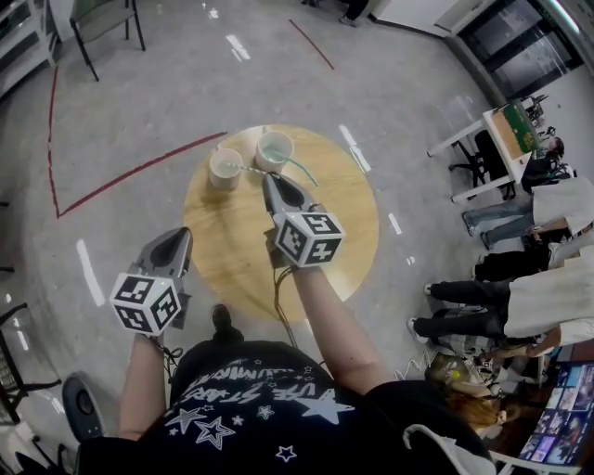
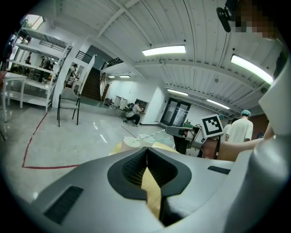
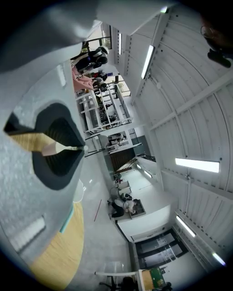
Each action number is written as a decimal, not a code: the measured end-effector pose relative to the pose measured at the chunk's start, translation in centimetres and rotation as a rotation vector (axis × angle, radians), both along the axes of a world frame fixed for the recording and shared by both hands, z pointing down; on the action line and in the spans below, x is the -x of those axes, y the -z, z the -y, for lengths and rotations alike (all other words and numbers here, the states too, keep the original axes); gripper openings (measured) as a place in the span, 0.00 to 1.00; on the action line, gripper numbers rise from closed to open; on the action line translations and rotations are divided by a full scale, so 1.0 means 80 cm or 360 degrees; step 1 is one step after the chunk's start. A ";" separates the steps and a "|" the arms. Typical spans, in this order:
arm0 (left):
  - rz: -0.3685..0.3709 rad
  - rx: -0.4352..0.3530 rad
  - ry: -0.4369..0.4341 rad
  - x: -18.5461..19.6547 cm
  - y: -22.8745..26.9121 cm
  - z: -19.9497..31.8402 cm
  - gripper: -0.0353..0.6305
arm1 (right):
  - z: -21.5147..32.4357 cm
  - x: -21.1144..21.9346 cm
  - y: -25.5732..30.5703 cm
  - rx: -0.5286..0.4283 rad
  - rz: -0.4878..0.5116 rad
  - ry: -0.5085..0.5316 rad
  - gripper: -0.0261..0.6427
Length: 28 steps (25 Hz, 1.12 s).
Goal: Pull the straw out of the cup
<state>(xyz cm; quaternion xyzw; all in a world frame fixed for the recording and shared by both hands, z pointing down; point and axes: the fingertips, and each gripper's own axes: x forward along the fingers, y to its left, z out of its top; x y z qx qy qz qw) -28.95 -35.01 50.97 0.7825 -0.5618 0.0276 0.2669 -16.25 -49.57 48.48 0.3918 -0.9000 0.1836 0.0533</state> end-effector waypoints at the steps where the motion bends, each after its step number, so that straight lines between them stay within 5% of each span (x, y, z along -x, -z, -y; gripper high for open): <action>1: 0.0005 -0.0007 -0.0008 -0.007 0.003 -0.005 0.06 | -0.006 -0.006 0.006 -0.0012 0.0011 0.0001 0.07; 28: 0.0111 -0.0131 -0.0015 -0.200 0.067 -0.155 0.06 | -0.200 -0.178 0.058 -0.0084 0.0036 0.0185 0.07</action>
